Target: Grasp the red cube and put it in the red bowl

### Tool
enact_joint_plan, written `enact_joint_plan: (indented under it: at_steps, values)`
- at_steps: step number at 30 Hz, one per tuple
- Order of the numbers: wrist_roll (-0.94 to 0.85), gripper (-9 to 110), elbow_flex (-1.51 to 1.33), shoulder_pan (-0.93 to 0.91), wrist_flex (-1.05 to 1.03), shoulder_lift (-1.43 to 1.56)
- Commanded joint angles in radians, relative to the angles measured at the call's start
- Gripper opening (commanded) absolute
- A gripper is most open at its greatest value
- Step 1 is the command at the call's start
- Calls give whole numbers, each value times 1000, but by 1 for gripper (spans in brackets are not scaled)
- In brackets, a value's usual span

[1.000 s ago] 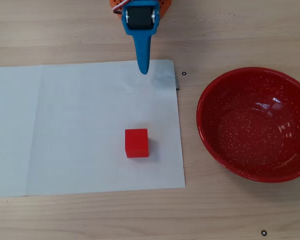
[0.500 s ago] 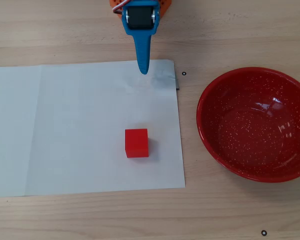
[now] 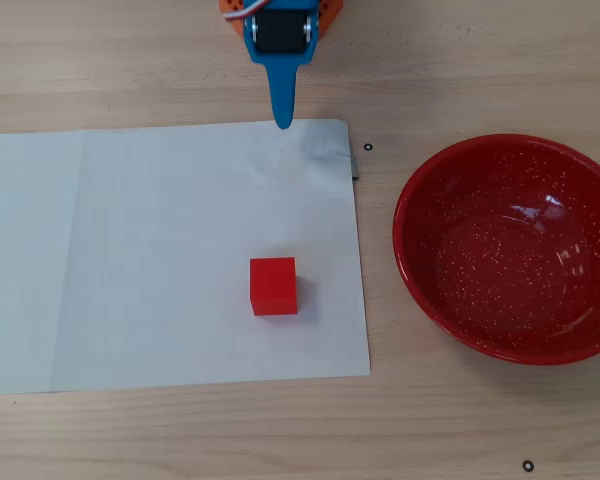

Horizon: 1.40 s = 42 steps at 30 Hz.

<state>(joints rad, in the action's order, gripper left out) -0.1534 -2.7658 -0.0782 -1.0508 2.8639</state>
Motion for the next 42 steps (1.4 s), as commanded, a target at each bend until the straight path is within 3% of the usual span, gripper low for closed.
enact_joint_plan:
  at_steps: [1,17,33,37,42]
  values:
    - [15,0,190,5,-37,-75]
    - [121,0,733,110,-268,-538]
    - [74,6,1253,98,-414,-1029]
    - [64,13,1370,95,-443,-1147]
    - [55,33,1485,83,-466,-1258]
